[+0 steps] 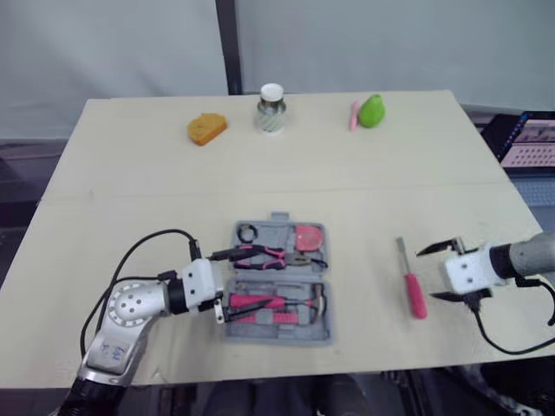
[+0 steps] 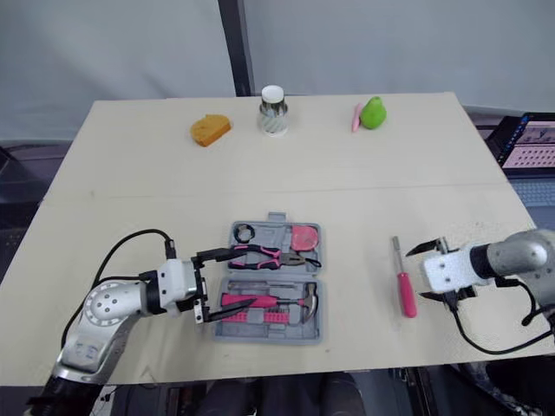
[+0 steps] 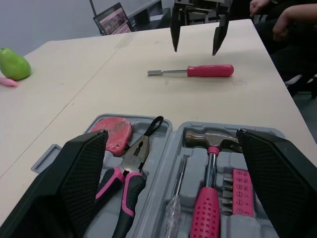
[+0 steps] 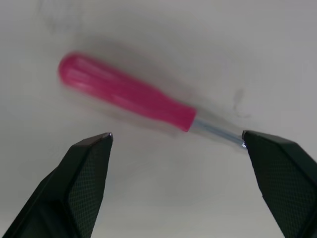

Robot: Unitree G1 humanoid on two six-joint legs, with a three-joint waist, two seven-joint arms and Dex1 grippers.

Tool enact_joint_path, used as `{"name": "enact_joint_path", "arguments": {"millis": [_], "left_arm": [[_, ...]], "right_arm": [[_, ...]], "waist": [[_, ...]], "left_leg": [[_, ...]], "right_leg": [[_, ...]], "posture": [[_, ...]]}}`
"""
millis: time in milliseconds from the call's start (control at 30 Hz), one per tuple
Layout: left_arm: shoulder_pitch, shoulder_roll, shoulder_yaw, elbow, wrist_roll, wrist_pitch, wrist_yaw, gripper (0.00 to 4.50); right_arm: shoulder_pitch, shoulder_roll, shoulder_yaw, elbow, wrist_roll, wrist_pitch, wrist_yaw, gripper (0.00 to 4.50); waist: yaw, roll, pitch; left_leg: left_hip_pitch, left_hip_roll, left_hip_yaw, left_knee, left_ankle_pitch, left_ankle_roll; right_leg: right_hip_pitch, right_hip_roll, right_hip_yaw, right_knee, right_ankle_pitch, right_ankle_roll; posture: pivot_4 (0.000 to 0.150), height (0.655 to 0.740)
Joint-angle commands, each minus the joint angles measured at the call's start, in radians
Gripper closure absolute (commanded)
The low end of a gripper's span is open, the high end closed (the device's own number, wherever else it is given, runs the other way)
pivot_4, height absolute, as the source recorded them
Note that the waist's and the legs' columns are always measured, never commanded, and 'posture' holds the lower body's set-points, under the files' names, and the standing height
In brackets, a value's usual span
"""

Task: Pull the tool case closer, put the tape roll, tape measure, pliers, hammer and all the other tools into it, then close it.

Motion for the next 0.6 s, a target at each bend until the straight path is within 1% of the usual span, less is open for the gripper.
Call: {"name": "enact_joint_path", "arguments": {"millis": [33, 133, 267, 400, 600], "left_arm": [[-0.002, -0.002, 0.001, -0.019, 0.002, -0.016, 0.013, 0.0], [-0.015, -0.01, -0.006, -0.003, 0.005, -0.018, 0.019, 0.0], [-0.031, -0.02, -0.015, 0.013, 0.01, -0.019, 0.026, 0.0], [-0.034, -0.021, -0.018, 0.017, 0.01, -0.02, 0.031, 0.0], [-0.032, -0.023, -0.019, 0.016, 0.011, -0.016, 0.042, 0.0]], "right_arm": [[-0.147, -0.016, 0.062, 0.112, -0.255, -0.26, -0.162, 0.07], [-0.268, 0.003, 0.126, 0.144, -0.481, -0.373, -0.337, 0.07], [-0.378, 0.03, 0.214, 0.141, -0.688, -0.479, -0.494, 0.07], [-0.449, 0.05, 0.29, 0.13, -0.829, -0.519, -0.614, 0.07], [-0.501, 0.086, 0.374, 0.124, -0.938, -0.513, -0.743, 0.07]], "waist": [[-0.006, 0.0, 0.0], [-0.014, 0.0, 0.0], [-0.02, 0.0, 0.0], [-0.024, 0.0, 0.0], [-0.024, 0.0, 0.0]], "left_leg": [[0.0, 0.0, 0.0, 0.0, 0.0, 0.0], [-0.001, 0.001, -0.001, -0.002, 0.0, 0.0], [-0.001, 0.001, -0.001, -0.001, 0.0, 0.0], [-0.002, 0.001, -0.001, -0.002, 0.0, 0.0], [-0.002, 0.001, -0.001, -0.002, 0.0, 0.0]], "right_leg": [[0.0, 0.0, 0.0, 0.0, 0.0, 0.0], [-0.001, 0.001, -0.001, 0.0, 0.0, 0.0], [-0.001, 0.0, 0.0, 0.0, 0.0, 0.0], [-0.002, 0.0, 0.0, 0.001, 0.0, -0.001], [-0.003, 0.0, 0.0, 0.002, 0.0, -0.001]], "posture": [[0.15, 0.74], [0.15, 0.74], [0.15, 0.74], [0.15, 0.74], [0.15, 0.74]]}}
